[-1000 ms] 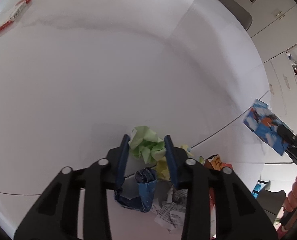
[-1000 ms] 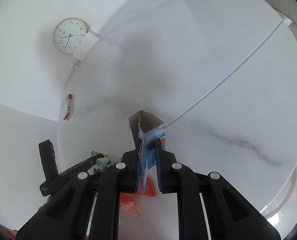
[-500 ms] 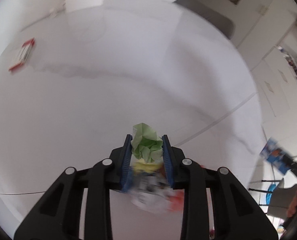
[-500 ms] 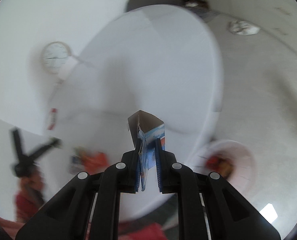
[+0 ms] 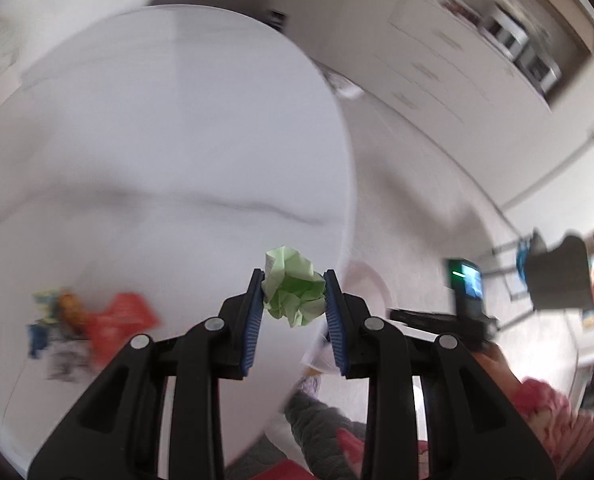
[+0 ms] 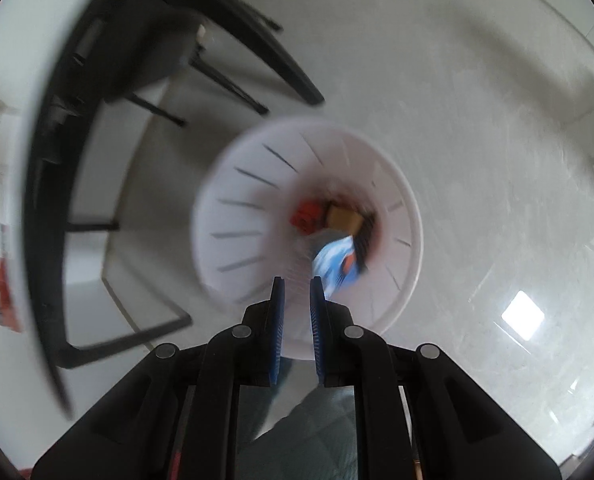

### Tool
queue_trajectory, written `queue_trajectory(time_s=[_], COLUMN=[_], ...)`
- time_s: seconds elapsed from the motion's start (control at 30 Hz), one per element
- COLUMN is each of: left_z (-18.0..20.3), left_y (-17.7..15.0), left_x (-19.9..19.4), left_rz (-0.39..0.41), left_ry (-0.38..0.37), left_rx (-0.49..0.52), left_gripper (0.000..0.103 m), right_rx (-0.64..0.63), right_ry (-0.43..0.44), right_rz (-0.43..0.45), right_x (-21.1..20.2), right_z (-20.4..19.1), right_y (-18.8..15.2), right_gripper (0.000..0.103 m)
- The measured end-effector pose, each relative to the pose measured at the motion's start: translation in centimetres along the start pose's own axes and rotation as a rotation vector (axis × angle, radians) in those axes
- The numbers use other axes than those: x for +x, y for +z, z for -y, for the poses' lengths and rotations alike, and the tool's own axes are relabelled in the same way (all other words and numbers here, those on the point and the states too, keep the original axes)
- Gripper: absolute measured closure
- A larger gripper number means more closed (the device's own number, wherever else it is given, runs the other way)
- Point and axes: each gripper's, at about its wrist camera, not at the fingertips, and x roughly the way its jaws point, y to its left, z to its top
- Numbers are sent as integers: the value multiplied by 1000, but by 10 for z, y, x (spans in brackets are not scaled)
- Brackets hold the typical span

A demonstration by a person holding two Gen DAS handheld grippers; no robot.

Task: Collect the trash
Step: 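Carry the wrapper and green paper over the white bin and release both, then grasp the orange snack packet with the right gripper while the left gripper grasps white crumpled paper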

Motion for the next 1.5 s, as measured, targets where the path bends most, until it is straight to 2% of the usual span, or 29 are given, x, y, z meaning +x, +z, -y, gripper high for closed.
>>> queue_trajectory(time_s=[0.07, 0.13, 0.2, 0.23, 0.27, 0.37, 0.47, 0.63, 0.7, 0.77, 0.83, 0.97, 1.1, 1.23, 1.27, 1.4, 1.5], left_z=[24, 44, 62, 67, 68, 88, 104, 121, 123, 123, 120, 119, 117, 98, 90, 49, 12], left_y=[-4, -11, -16, -17, -14, -24, -32, -41, -46, -46, -47, -43, -34, -22, -20, -22, -33], left_x=[20, 38, 54, 59, 66, 87, 114, 173, 190, 205, 208, 192, 154, 80, 61, -10, -46], left_rz=[-36, -75, -99, -106, -116, -152, -193, -287, -319, -328, -322, -308, -253, -119, -82, 48, 104], left_ry=[-7, 1, 9, 11, 11, 5, -2, -11, -7, 18, 22, 16, 20, 40, 58, 157, 237], left_rx=[35, 58, 86, 96, 106, 130, 147, 147, 146, 141, 132, 121, 146, 101, 86, 0, -77], left_gripper=[74, 74, 74, 74, 74, 74, 73, 71, 61, 45, 40, 32, 31, 11, 8, 8, 8], right_rx=[0, 12, 26, 26, 22, -2, -12, 2, 3, -1, -15, -18, -74, -201, -243, -401, -516], right_ry=[-12, -12, 25, 23, 13, -28, -40, -30, -26, -28, -36, -43, -30, -25, -22, 18, 65], right_rz=[-45, -59, -22, 2, 28, 103, 141, 172, 171, 168, 163, 166, 219, 301, 323, 373, 380], right_x=[25, 33, 19, 10, -2, -44, -75, -107, -110, -110, -108, -112, -138, -175, -184, -208, -212], right_z=[10, 17, 23, 22, 25, 30, 40, 54, 57, 57, 57, 54, 28, -17, -32, -93, -138], right_y=[0, -1, -4, -6, -8, -12, -16, -30, -33, -35, -36, -39, -36, -32, -31, -30, -31], right_gripper=[87, 84, 62, 42, 31, 15, 8, 7, 7, 7, 7, 7, 7, 7, 5, 3, 3])
